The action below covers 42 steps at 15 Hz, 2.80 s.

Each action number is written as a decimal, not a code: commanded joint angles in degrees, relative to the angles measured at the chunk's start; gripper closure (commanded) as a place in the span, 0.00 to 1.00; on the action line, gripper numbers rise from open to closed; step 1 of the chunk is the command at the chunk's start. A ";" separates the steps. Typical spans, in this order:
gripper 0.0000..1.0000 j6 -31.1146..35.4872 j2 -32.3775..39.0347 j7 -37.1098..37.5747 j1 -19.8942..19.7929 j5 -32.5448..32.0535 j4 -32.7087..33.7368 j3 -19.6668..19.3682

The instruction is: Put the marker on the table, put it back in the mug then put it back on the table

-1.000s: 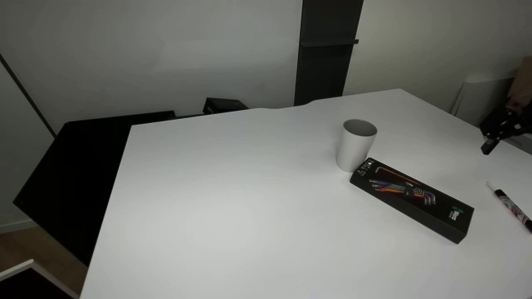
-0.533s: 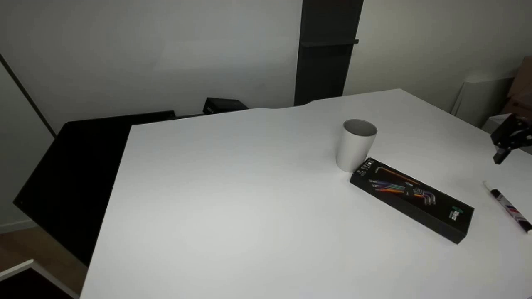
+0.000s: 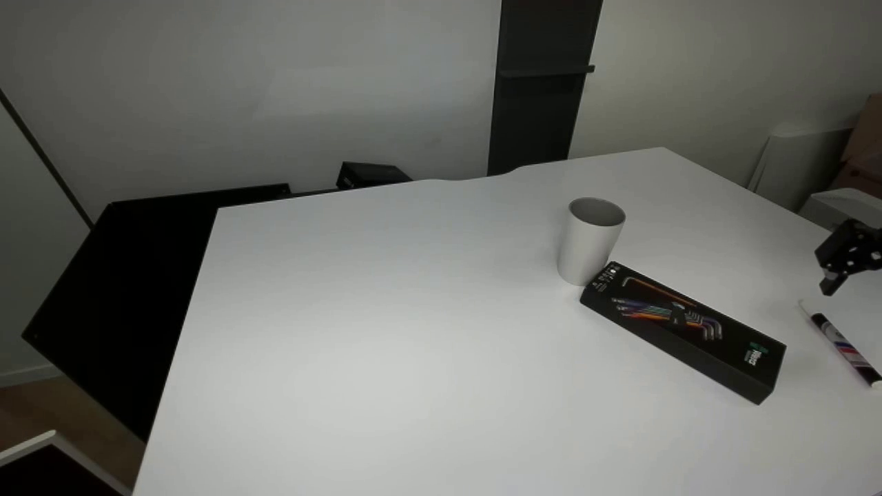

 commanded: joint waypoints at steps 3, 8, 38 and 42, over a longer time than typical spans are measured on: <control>0.00 2.32 3.36 -9.89 -1.16 5.88 0.97 2.70; 0.00 2.61 4.97 -13.93 -0.83 6.30 0.65 1.79; 0.00 7.56 9.47 -24.64 -14.02 16.36 0.37 11.64; 0.00 8.76 11.10 -25.77 -15.97 17.16 1.00 13.35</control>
